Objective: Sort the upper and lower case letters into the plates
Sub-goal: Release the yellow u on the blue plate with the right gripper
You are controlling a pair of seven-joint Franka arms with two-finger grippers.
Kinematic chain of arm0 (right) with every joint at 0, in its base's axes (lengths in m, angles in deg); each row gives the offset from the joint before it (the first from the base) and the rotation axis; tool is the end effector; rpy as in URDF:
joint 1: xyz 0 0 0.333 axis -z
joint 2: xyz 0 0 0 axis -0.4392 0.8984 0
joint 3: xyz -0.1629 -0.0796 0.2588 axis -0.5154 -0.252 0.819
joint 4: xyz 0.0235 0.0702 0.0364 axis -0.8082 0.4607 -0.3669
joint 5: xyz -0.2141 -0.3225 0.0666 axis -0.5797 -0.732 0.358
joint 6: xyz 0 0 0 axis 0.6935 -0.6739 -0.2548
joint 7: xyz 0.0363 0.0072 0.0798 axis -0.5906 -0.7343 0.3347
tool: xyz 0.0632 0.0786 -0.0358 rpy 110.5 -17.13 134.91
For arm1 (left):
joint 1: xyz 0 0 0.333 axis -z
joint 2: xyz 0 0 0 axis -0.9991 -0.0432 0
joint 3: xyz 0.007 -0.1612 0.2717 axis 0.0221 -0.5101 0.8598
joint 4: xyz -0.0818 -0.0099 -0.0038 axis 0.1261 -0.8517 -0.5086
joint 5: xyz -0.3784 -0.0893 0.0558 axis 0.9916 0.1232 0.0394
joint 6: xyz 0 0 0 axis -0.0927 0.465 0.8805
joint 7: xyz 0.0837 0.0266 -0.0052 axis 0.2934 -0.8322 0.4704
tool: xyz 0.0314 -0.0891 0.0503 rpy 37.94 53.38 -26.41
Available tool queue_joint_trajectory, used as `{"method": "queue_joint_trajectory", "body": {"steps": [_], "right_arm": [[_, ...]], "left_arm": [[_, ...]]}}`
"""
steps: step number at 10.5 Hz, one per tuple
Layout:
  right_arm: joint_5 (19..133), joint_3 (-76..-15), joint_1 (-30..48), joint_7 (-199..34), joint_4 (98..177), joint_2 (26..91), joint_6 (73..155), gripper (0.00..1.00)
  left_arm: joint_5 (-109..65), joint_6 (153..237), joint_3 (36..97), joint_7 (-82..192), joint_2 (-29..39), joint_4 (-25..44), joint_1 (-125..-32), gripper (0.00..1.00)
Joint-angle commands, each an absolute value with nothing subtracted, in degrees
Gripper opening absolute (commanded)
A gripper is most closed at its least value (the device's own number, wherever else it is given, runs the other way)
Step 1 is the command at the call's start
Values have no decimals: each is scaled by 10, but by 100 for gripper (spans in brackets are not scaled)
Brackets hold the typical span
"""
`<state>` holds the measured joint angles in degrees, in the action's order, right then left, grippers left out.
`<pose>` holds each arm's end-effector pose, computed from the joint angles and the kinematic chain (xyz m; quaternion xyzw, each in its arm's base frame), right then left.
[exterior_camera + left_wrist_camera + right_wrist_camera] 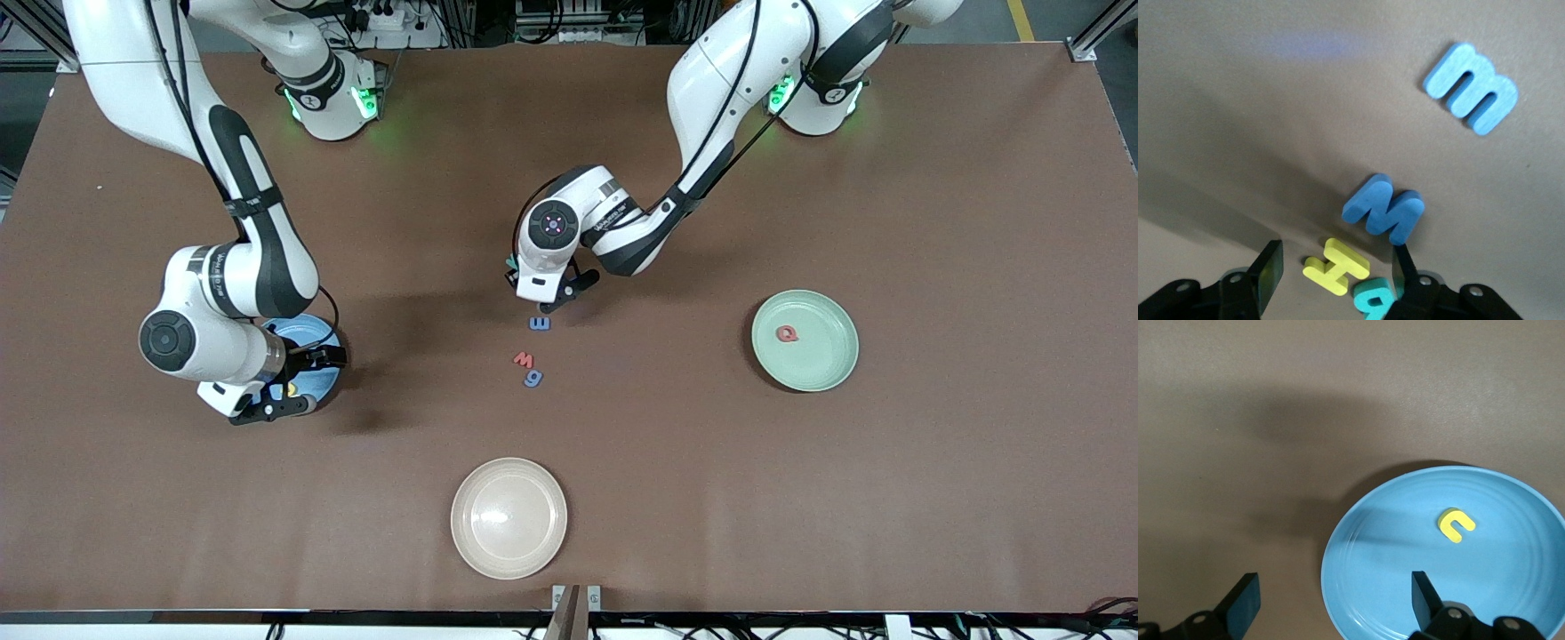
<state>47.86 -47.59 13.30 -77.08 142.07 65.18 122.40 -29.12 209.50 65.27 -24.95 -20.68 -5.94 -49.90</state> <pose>0.6334 0.0663 0.2450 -0.9925 -0.0913 0.0760 0.0295 0.4225 -0.5780 0.1671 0.9367 0.3181 -0.1419 0.0368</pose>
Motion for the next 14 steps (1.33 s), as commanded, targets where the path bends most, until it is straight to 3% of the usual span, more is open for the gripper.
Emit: {"method": "queue_joint_trajectory", "body": {"steps": [1, 7, 14], "right_arm": [[479, -474, 137, -776, 1422, 645, 1220, 100], [478, -474, 137, -770, 1422, 646, 1220, 100], [471, -475, 137, -767, 1422, 649, 1222, 100]], "left_arm": [[-275, 2092, 656, -302, -212, -74, -496, 74], [-276, 2092, 655, -442, -212, -71, -489, 72], [-286, 2092, 649, -396, -209, -61, -469, 68]]}}
